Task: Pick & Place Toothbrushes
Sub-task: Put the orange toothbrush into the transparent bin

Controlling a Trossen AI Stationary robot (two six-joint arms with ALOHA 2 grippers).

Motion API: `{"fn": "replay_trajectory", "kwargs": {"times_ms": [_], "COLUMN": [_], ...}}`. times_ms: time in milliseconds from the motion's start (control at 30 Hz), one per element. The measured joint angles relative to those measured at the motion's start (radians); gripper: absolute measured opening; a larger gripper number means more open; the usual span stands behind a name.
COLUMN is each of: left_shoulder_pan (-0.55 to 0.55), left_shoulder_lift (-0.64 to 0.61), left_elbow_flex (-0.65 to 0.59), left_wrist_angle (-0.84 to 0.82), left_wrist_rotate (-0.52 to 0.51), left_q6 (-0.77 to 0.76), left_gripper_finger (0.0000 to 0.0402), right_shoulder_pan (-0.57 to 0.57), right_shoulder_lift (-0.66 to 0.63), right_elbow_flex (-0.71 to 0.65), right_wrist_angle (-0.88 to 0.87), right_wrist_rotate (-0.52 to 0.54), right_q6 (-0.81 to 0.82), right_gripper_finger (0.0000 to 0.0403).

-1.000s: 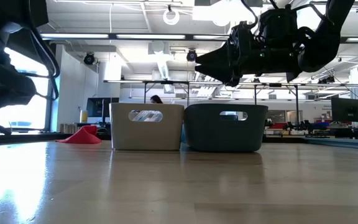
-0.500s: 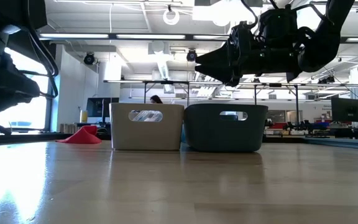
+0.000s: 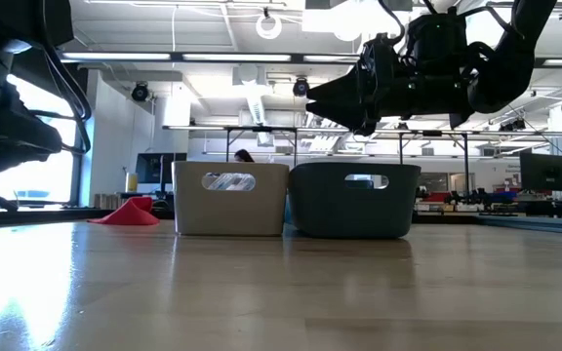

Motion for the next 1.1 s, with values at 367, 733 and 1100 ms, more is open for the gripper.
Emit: {"fn": "replay_trajectory", "kwargs": {"times_ms": [367,733,1100], "left_shoulder_pan": [0.000,0.000,0.000], "left_shoulder_lift": [0.000,0.000,-0.011], "left_elbow_flex": [0.000,-0.001,-0.003], "left_wrist_angle": [0.002,0.007,0.080], "left_wrist_rotate": [0.001,0.002,-0.027], "left_q6": [0.000,0.007,0.083], "left_gripper_finger": [0.0060,0.0026,0.0024], "right_shoulder_pan": [0.000,0.000,0.000], "right_shoulder_lift": [0.000,0.000,0.000], "right_elbow_flex": [0.000,0.000,0.000], "right_wrist_angle": [0.000,0.000,0.000], "right_wrist_rotate": [0.000,0.000,0.000], "right_q6": [0.000,0.000,0.000], "right_gripper_finger": [0.0204,0.0204,0.0204]}}
